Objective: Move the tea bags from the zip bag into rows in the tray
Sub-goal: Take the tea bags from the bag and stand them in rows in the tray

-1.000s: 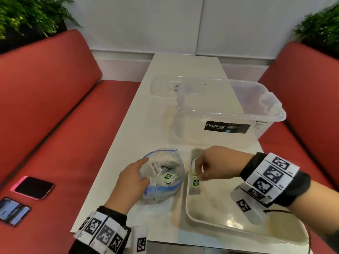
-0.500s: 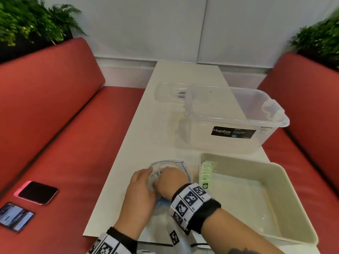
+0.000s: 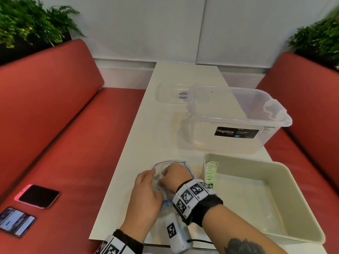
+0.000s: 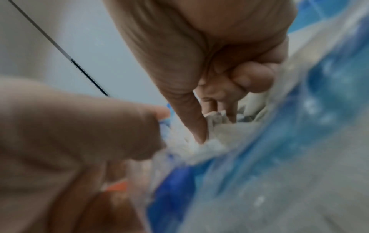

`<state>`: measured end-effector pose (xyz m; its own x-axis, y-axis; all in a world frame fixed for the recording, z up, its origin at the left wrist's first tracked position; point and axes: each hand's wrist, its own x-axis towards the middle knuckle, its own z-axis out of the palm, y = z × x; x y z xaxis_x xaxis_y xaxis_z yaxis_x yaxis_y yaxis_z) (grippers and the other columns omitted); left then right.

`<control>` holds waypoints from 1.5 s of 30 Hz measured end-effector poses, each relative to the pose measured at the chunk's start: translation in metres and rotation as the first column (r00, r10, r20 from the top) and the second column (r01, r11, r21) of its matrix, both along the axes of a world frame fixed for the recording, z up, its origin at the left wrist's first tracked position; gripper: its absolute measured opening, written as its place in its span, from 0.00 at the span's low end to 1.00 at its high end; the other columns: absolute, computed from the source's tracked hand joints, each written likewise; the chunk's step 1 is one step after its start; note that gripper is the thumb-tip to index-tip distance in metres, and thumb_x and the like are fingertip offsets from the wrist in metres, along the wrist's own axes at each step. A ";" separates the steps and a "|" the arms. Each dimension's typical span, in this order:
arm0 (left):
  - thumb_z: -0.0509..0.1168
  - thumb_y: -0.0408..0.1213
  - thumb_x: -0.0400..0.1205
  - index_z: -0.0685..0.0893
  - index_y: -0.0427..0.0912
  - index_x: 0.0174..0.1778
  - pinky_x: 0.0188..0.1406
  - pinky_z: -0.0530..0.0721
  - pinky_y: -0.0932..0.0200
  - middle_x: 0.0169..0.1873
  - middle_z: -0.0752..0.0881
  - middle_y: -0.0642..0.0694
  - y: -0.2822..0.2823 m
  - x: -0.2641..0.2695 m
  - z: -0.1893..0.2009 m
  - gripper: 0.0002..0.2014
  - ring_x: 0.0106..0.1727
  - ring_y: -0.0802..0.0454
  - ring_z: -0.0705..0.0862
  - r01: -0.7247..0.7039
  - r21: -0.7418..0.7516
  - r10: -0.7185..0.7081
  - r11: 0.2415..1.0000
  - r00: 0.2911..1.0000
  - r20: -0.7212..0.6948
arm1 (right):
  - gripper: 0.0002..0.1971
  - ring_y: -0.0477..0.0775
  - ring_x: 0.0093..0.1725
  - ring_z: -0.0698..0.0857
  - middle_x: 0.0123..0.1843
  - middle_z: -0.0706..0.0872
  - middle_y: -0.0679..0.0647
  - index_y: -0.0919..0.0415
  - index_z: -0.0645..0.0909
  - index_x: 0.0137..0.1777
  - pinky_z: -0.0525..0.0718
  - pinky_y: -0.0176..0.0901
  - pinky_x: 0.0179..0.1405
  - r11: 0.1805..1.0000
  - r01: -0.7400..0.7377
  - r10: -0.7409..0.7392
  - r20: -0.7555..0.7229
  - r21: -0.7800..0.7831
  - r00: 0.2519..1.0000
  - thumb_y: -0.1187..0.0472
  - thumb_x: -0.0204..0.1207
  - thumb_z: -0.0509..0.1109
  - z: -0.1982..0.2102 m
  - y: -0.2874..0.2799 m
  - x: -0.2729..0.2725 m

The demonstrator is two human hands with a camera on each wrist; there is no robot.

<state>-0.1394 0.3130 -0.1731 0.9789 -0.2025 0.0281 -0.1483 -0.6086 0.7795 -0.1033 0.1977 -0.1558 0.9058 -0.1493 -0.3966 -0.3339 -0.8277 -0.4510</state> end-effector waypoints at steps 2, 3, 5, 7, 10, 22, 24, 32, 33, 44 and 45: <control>0.64 0.23 0.74 0.69 0.41 0.75 0.57 0.60 0.80 0.69 0.70 0.46 0.002 0.004 0.001 0.32 0.63 0.57 0.72 -0.018 -0.010 0.018 1.000 0.999 -0.029 | 0.09 0.56 0.40 0.83 0.33 0.82 0.55 0.60 0.77 0.30 0.76 0.40 0.33 0.998 0.053 -0.055 0.066 0.029 0.996 0.60 0.70 0.69 0.008 -0.004 -0.004; 0.64 0.22 0.74 0.69 0.41 0.75 0.55 0.59 0.81 0.69 0.70 0.46 0.002 0.007 0.001 0.31 0.61 0.58 0.72 -0.027 -0.017 0.027 0.999 0.999 -0.040 | 0.08 0.56 0.40 0.84 0.34 0.83 0.55 0.58 0.78 0.30 0.77 0.40 0.34 0.996 0.084 -0.088 0.109 0.042 0.990 0.60 0.68 0.70 0.012 -0.007 -0.006; 0.63 0.22 0.75 0.69 0.41 0.75 0.52 0.58 0.83 0.70 0.71 0.45 0.002 0.012 0.002 0.31 0.56 0.62 0.70 -0.042 -0.027 0.041 0.999 0.998 -0.052 | 0.10 0.55 0.40 0.85 0.36 0.85 0.54 0.54 0.77 0.28 0.78 0.39 0.36 0.988 0.132 -0.145 0.183 0.082 0.972 0.59 0.67 0.73 0.022 -0.015 -0.009; 0.63 0.23 0.75 0.70 0.42 0.75 0.49 0.58 0.86 0.69 0.72 0.45 0.003 0.016 0.002 0.30 0.50 0.66 0.71 -0.038 -0.030 0.036 0.999 0.997 -0.061 | 0.08 0.52 0.40 0.85 0.38 0.87 0.52 0.52 0.79 0.31 0.78 0.38 0.38 0.981 0.144 -0.171 0.223 0.133 0.960 0.57 0.67 0.75 0.032 -0.026 -0.012; 0.64 0.30 0.79 0.69 0.44 0.76 0.50 0.60 0.86 0.70 0.72 0.46 0.002 0.017 0.005 0.27 0.48 0.70 0.74 -0.026 -0.009 0.025 1.000 0.997 -0.068 | 0.06 0.46 0.31 0.82 0.33 0.86 0.48 0.51 0.83 0.34 0.78 0.39 0.33 0.947 0.155 -0.226 0.240 0.282 0.944 0.55 0.68 0.77 0.040 -0.043 -0.016; 0.49 0.65 0.72 0.69 0.53 0.73 0.73 0.70 0.49 0.71 0.76 0.53 -0.018 0.006 0.058 0.35 0.74 0.52 0.72 -0.264 -0.775 0.021 0.574 0.951 -0.308 | 0.04 0.44 0.12 0.68 0.35 0.81 0.61 0.63 0.84 0.44 0.64 0.29 0.12 0.514 0.199 -0.326 -0.024 0.835 0.945 0.63 0.73 0.74 0.064 -0.062 -0.028; 0.50 0.67 0.69 0.73 0.46 0.70 0.62 0.78 0.38 0.65 0.82 0.41 -0.024 0.010 0.062 0.39 0.65 0.40 0.80 -0.420 -0.834 -0.195 0.359 0.840 -0.507 | 0.05 0.44 0.11 0.68 0.31 0.79 0.60 0.60 0.81 0.40 0.64 0.29 0.12 0.494 0.159 -0.249 -0.036 0.855 0.968 0.63 0.72 0.75 0.073 -0.061 -0.034; 0.58 0.51 0.76 0.79 0.40 0.68 0.38 0.87 0.32 0.60 0.85 0.34 -0.048 0.006 0.075 0.27 0.50 0.35 0.89 -0.617 -0.784 -0.657 0.071 0.562 -0.502 | 0.13 0.41 0.32 0.82 0.37 0.82 0.43 0.49 0.76 0.38 0.82 0.40 0.34 0.941 0.010 -0.157 0.410 0.338 0.898 0.55 0.63 0.79 0.081 -0.059 -0.051; 0.59 0.49 0.77 0.78 0.40 0.69 0.39 0.88 0.36 0.59 0.86 0.34 -0.051 0.006 0.074 0.26 0.48 0.36 0.89 -0.627 -0.777 -0.648 0.061 0.567 -0.509 | 0.13 0.40 0.35 0.81 0.39 0.81 0.43 0.46 0.74 0.38 0.82 0.41 0.37 0.954 -0.006 -0.144 0.479 0.299 0.866 0.54 0.63 0.79 0.081 -0.060 -0.054; 0.64 0.44 0.75 0.79 0.40 0.57 0.40 0.89 0.46 0.39 0.87 0.39 -0.085 0.006 0.069 0.17 0.39 0.43 0.90 -0.660 -0.750 -0.622 0.034 0.573 -0.533 | 0.11 0.44 0.43 0.80 0.42 0.84 0.40 0.46 0.75 0.44 0.78 0.41 0.40 0.987 -0.156 0.146 0.529 -0.026 0.836 0.46 0.67 0.72 0.088 -0.080 -0.076; 0.64 0.42 0.73 0.79 0.40 0.54 0.37 0.90 0.46 0.39 0.88 0.39 -0.088 0.006 0.069 0.15 0.39 0.42 0.90 -0.643 -0.764 -0.617 0.042 0.585 -0.526 | 0.09 0.44 0.41 0.82 0.39 0.84 0.40 0.47 0.77 0.44 0.79 0.41 0.40 0.989 -0.150 0.134 0.526 -0.011 0.840 0.47 0.69 0.70 0.089 -0.085 -0.075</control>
